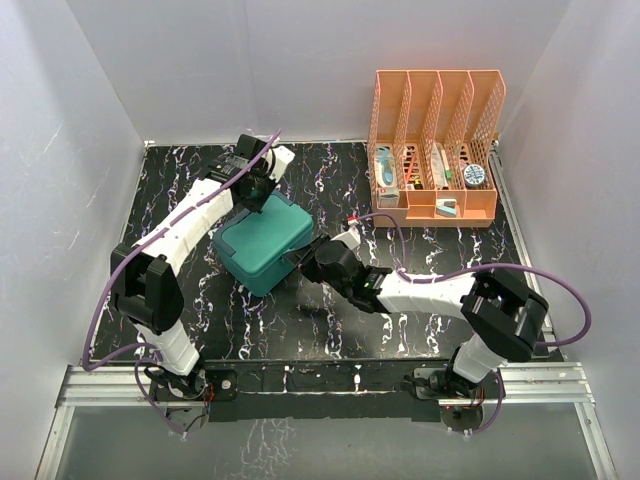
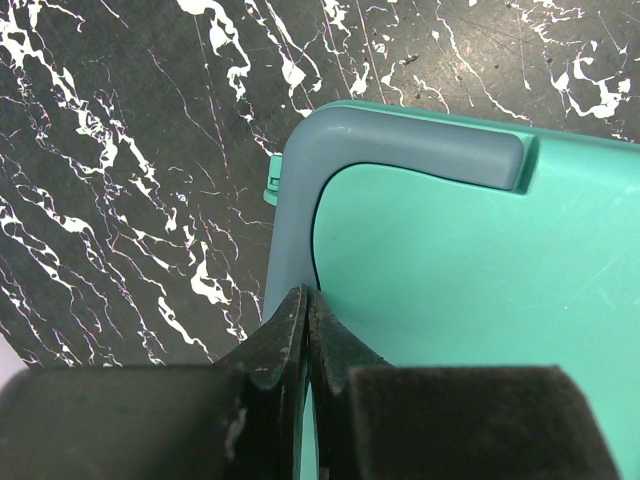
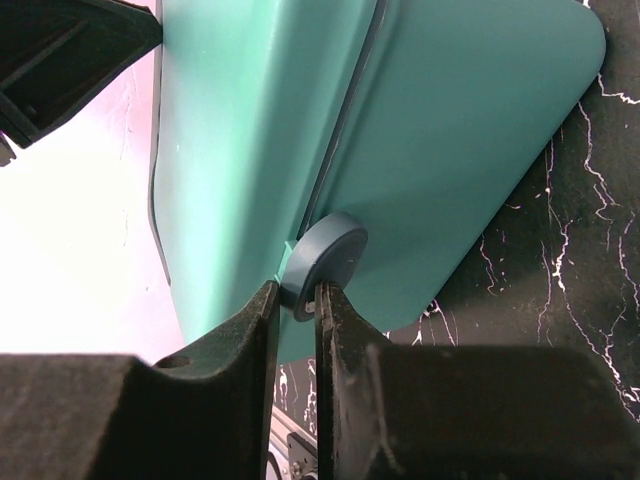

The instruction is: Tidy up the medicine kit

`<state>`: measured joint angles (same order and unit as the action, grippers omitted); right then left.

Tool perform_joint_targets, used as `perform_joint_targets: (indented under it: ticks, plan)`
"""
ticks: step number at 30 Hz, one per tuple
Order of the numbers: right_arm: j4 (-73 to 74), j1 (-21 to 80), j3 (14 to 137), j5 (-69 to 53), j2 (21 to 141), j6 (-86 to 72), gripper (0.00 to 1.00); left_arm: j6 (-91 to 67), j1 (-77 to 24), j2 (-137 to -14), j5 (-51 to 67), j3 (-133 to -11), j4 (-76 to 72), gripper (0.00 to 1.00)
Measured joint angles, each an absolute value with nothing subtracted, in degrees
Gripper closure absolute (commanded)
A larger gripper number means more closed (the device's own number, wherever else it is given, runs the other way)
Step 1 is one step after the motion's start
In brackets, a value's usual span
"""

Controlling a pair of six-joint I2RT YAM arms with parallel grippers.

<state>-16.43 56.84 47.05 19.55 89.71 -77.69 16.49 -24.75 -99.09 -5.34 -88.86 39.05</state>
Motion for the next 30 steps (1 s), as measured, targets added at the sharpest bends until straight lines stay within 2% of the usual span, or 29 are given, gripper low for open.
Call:
perform_joint_targets:
  ticks: [4,29,30]
  plan:
    - [-15.29,56.84,47.05,19.57,89.12,-78.11,1.0,16.49,-24.82,-99.09,-5.48,-88.86,39.03,1.0]
    - [-7.6,56.88,47.16,19.62,84.6,-77.84,1.0,16.32,-26.06,-100.16,-8.67,-89.8,39.7,1.0]
    - [-7.44,56.88,47.27,19.62,84.6,-77.67,0.97,16.32,-26.06,-100.16,-8.67,-89.78,39.7,1.0]
